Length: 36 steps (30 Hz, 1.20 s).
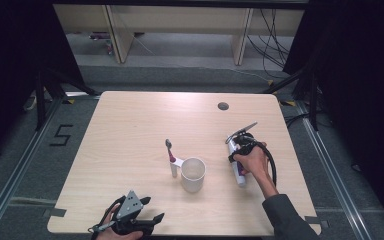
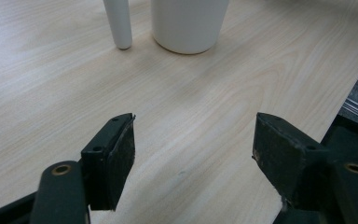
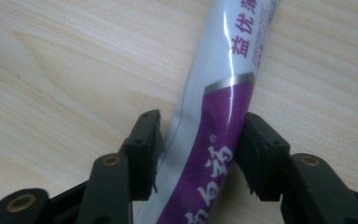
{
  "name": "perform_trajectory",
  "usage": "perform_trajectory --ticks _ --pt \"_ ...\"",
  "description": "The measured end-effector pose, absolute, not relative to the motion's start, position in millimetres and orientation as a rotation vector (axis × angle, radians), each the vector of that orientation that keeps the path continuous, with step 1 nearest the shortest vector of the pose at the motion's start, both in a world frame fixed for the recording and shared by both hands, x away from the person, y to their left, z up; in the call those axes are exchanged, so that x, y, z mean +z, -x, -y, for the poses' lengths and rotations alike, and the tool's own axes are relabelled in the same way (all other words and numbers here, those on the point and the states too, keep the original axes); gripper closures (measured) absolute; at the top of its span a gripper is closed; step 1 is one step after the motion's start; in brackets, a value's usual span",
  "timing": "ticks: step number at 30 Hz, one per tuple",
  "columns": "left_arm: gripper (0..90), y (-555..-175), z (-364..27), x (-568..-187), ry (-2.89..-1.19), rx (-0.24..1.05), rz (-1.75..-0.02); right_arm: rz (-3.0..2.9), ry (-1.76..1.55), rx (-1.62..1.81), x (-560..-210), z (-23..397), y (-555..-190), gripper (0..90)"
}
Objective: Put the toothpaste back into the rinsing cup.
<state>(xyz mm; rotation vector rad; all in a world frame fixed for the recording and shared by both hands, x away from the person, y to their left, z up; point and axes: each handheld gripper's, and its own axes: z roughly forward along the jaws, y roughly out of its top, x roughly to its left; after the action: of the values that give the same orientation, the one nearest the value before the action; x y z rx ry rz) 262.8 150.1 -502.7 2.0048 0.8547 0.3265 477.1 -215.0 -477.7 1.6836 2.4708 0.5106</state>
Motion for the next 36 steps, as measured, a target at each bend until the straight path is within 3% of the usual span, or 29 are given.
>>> perform_trajectory --ticks 8,12,36 --pt "29.6 -263 -150 -503 -2.004 0.326 -0.857 -2.569 -1.569 0.419 -475 214 -478 61.2" --pt "29.8 -263 -150 -503 -2.008 0.329 -0.847 -2.604 -1.547 0.416 -466 211 -478 73.8" --pt "30.4 -262 -150 -503 -2.026 0.33 -0.837 -2.769 -1.398 0.171 -468 192 -485 75.9"
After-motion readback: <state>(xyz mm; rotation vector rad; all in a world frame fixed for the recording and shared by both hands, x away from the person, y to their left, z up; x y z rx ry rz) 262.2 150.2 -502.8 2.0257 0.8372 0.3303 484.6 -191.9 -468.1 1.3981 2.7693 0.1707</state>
